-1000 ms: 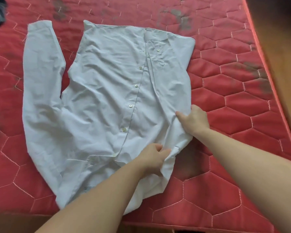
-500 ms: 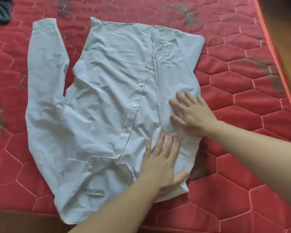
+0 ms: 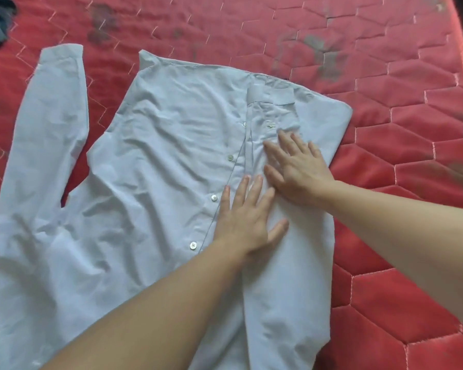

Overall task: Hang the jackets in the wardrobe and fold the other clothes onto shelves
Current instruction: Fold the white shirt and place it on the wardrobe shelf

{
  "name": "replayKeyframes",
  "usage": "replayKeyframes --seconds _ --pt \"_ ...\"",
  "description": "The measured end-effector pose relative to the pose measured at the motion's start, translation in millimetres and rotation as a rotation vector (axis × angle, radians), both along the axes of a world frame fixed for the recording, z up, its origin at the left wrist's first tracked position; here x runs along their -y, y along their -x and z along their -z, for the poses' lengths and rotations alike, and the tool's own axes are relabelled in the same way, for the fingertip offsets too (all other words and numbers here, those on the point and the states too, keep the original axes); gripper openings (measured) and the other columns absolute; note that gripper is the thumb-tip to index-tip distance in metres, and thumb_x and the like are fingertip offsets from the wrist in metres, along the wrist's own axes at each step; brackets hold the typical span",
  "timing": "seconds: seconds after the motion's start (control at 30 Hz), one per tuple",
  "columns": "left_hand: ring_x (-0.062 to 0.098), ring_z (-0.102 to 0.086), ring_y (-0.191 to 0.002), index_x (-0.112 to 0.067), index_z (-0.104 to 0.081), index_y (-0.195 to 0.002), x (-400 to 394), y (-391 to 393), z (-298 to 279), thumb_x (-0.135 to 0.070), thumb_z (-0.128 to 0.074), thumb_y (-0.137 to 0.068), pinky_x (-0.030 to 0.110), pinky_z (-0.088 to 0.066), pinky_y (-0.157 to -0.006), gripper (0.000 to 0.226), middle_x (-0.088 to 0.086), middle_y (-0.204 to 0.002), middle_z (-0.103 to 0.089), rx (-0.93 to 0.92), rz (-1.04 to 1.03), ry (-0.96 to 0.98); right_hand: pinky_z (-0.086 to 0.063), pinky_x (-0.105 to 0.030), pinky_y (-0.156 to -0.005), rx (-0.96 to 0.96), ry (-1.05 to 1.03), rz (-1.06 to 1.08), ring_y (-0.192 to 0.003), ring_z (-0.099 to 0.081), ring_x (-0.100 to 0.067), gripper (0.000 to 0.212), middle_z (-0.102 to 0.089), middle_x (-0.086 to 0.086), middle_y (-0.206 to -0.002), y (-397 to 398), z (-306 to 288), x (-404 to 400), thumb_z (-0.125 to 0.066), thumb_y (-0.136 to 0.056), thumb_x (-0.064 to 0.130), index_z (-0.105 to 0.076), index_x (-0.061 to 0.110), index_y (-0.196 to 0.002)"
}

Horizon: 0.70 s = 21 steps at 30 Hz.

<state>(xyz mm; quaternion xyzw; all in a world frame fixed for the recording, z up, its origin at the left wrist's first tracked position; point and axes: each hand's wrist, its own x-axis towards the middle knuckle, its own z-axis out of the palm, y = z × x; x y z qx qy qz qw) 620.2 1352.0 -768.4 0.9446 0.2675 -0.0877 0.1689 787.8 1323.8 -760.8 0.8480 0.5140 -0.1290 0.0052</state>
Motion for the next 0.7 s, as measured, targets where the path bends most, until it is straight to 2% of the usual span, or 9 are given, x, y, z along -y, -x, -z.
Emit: replayKeyframes --seconds 0.1,0.2,0.27,0.33,0.4,0.43,0.53,0.6,0.7 --pt "0.019 0.012 -0.15 -0.03 0.0 -0.155 -25.2 -26.7 3.7 -0.07 0.01 -0.067 0.047 0.014 -0.117 0.098 -0.001 -0.164 0.008 -0.002 -0.003 -0.044 -0.015 -0.047 -0.117 -0.046 -0.131 0.171 -0.148 -0.012 -0.026 0.063 -0.01 -0.007 -0.162 -28.4 -3.0 -34.5 -0.042 -0.094 0.05 -0.023 0.028 -0.15" --pt "0.02 0.014 -0.149 -0.033 0.005 -0.154 -40.5 -42.8 2.8 -0.071 0.011 -0.067 0.046 0.02 -0.113 0.095 -0.003 -0.164 0.01 -0.024 -0.006 -0.055 -0.032 -0.039 -0.107 -0.24 -0.302 0.509 -0.136 -0.035 -0.029 0.069 -0.034 -0.011 -0.151 -57.9 -12.6 -65.4 -0.057 -0.09 0.045 -0.031 0.017 -0.146" --pt "0.02 0.017 -0.149 -0.035 0.006 -0.154 -41.5 -43.0 6.3 -0.072 0.007 -0.071 0.045 0.025 -0.11 0.091 -0.004 -0.163 0.011 -0.033 0.0 -0.055 -0.042 -0.033 -0.092 -0.357 -0.336 0.623 -0.12 -0.053 -0.029 0.055 -0.055 -0.011 -0.132 -74.8 -17.2 -81.0 -0.061 -0.088 0.041 -0.047 0.013 -0.133" --pt "0.022 0.011 -0.15 -0.034 -0.001 -0.155 -40.1 -41.1 12.0 -0.071 -0.004 -0.079 0.046 0.021 -0.112 0.084 -0.003 -0.164 0.003 0.0 -0.011 -0.073 -0.045 -0.031 -0.085 -0.323 -0.388 0.599 -0.106 -0.061 -0.028 0.031 -0.066 -0.009 -0.114 -85.7 -17.7 -89.4 -0.057 -0.089 0.032 -0.06 0.014 -0.115" --pt "0.024 0.005 -0.15 -0.034 -0.007 -0.155 -39.3 -42.4 11.2 -0.069 -0.01 -0.083 0.047 0.017 -0.113 0.081 -0.001 -0.164 -0.003 0.049 -0.029 -0.077 -0.045 -0.033 -0.086 -0.273 -0.423 0.61 -0.104 -0.061 -0.029 0.024 -0.067 -0.01 -0.111 -92.8 -18.2 -90.5 -0.054 -0.09 0.024 -0.059 0.017 -0.112" --pt "0.022 0.009 -0.15 -0.035 -0.003 -0.155 -40.7 -42.6 9.4 -0.069 -0.007 -0.081 0.046 0.018 -0.114 0.081 -0.002 -0.164 0.002 0.038 -0.018 -0.057 -0.044 -0.034 -0.088 -0.271 -0.4 0.618 -0.107 -0.059 -0.03 0.026 -0.065 -0.009 -0.115 -93.6 -16.8 -90.0 -0.055 -0.091 0.024 -0.057 0.018 -0.116" --pt "0.015 0.019 -0.148 -0.038 0.01 -0.153 -50.1 -28.2 -6.2 -0.071 -0.001 -0.078 0.044 0.016 -0.117 0.082 -0.006 -0.162 0.017 -0.016 -0.004 0.034 -0.038 -0.038 -0.098 -0.227 -0.33 0.659 -0.123 -0.046 -0.029 0.055 -0.047 -0.007 -0.136 -79.9 -16.3 -83.1 -0.061 -0.088 0.034 -0.039 0.022 -0.137" --pt "0.013 0.018 -0.148 -0.038 0.008 -0.153 -69.0 -6.0 -21.7 -0.067 -0.016 -0.09 0.044 0.01 -0.119 0.073 -0.008 -0.162 0.017 -0.038 -0.053 0.058 -0.031 -0.043 -0.104 -0.135 -0.3 0.593 -0.131 -0.036 -0.028 0.064 -0.034 -0.005 -0.145 -50.3 -24.7 -83.2 -0.059 -0.087 0.037 -0.031 0.025 -0.144" --pt "0.016 0.004 -0.15 -0.036 -0.001 -0.154 -109.5 36.5 -43.5 -0.055 -0.035 -0.097 0.043 -0.007 -0.12 0.069 -0.006 -0.164 0.005 -0.069 -0.138 0.043 -0.024 -0.044 -0.109 -0.127 -0.225 0.387 -0.138 -0.028 -0.026 0.061 -0.029 -0.002 -0.15 11.3 -37.3 -93.4 -0.056 -0.087 0.029 -0.033 0.025 -0.144"
